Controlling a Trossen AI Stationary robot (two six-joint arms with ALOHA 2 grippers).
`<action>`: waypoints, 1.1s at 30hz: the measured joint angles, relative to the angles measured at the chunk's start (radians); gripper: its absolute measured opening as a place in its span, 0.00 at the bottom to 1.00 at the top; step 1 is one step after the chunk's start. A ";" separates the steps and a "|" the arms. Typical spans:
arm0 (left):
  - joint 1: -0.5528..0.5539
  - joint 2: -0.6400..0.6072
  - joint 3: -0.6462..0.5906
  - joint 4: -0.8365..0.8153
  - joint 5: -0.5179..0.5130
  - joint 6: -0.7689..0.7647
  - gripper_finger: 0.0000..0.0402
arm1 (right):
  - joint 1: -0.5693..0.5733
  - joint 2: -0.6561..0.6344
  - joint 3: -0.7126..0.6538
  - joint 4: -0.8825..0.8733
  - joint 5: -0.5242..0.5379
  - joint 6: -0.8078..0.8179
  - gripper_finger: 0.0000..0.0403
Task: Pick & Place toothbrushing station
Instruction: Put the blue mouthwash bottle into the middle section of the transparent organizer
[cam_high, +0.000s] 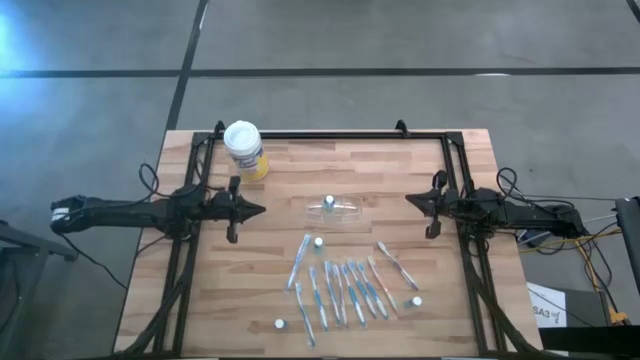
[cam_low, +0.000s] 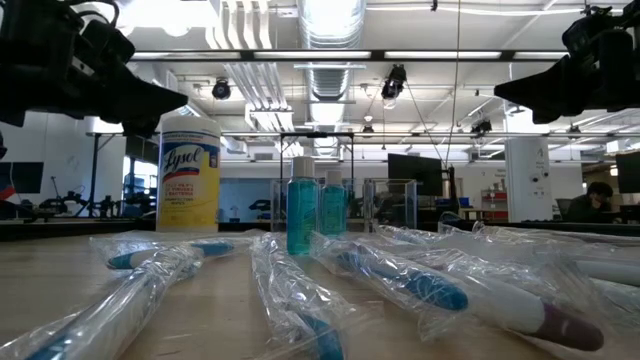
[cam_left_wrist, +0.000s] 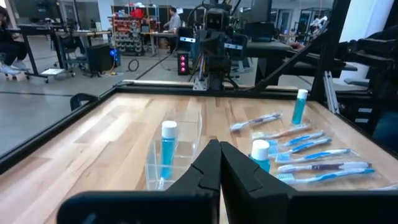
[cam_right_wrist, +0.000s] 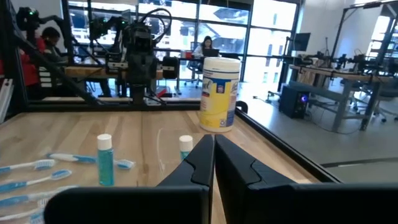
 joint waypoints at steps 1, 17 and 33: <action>0.000 -0.004 -0.002 0.000 0.000 -0.003 0.01 | 0.000 0.000 0.000 0.000 0.000 0.000 0.02; 0.000 -0.014 0.004 -0.005 0.005 -0.069 0.02 | 0.000 0.000 0.000 0.000 0.002 0.003 0.02; -0.033 0.452 0.659 -0.655 -0.135 -0.122 0.01 | 0.000 0.001 0.000 -0.001 0.001 0.003 0.02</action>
